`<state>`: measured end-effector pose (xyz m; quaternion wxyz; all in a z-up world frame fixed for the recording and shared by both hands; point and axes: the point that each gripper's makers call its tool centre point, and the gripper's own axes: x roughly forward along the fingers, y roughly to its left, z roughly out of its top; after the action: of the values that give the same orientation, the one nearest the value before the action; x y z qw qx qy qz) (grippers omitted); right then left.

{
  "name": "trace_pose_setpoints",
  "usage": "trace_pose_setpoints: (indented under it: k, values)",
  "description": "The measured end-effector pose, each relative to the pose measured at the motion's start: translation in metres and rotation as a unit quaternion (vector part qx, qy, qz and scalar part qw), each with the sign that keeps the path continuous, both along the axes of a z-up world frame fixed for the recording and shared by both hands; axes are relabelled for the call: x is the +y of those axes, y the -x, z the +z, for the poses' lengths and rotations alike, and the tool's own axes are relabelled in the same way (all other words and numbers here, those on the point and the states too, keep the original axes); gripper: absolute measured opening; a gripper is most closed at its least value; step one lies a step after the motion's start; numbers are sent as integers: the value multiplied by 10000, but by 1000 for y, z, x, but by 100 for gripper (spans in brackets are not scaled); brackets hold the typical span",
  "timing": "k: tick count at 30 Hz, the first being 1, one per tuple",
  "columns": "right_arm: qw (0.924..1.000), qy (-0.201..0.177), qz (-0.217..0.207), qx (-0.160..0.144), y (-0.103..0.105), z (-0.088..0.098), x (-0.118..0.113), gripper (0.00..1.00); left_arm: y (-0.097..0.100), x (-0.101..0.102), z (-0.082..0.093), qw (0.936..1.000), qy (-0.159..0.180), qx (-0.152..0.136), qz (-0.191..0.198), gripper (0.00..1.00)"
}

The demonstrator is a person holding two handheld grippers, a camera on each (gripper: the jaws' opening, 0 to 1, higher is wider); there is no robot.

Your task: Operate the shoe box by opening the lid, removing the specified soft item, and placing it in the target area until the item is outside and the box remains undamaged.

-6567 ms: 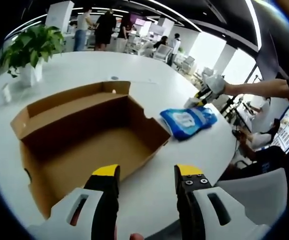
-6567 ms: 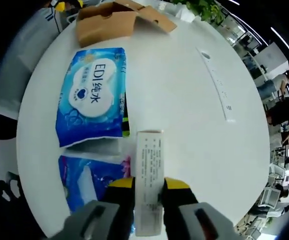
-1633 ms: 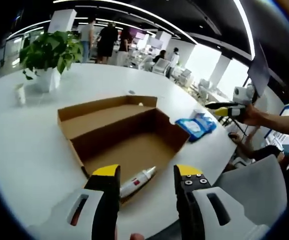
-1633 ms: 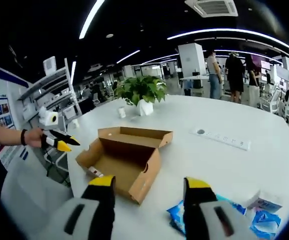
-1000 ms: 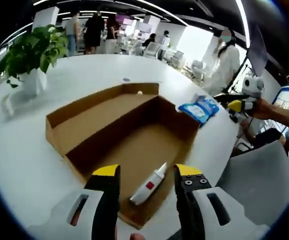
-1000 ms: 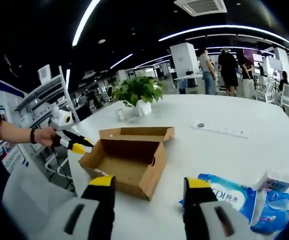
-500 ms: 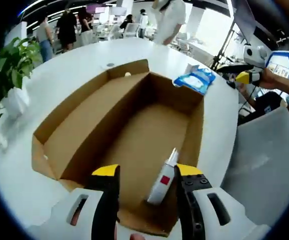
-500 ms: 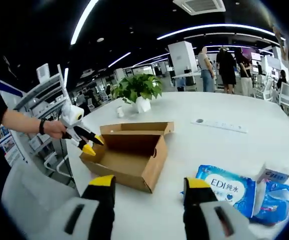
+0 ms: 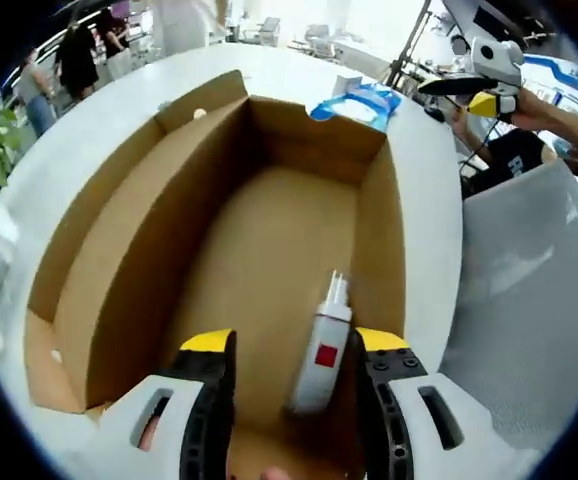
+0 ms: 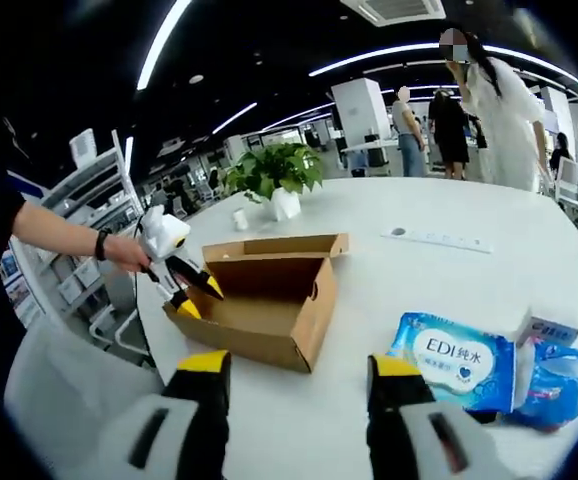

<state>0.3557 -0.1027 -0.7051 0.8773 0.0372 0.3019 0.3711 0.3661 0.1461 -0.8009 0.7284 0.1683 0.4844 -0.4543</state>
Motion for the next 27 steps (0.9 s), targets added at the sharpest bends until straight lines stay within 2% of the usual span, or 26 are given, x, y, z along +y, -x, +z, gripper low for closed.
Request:
trace_pose_setpoints:
  k: [6, 13, 21, 27]
  values:
    - [10000, 41, 15, 57, 7, -6, 0, 54, -1, -4, -8, 9995, -106, 87, -294, 50]
    - [9999, 56, -62, 117, 15, -9, -8, 54, 3, 2, -23, 9972, -398, 131, -626, 51]
    - [9997, 30, -183, 157, 18, -12, -13, 53, -1, 5, -20, 9976, -401, 61, -553, 55]
    - [9996, 21, -194, 191, 23, -15, -11, 53, -4, 12, -18, 9972, -489, -58, -559, 52]
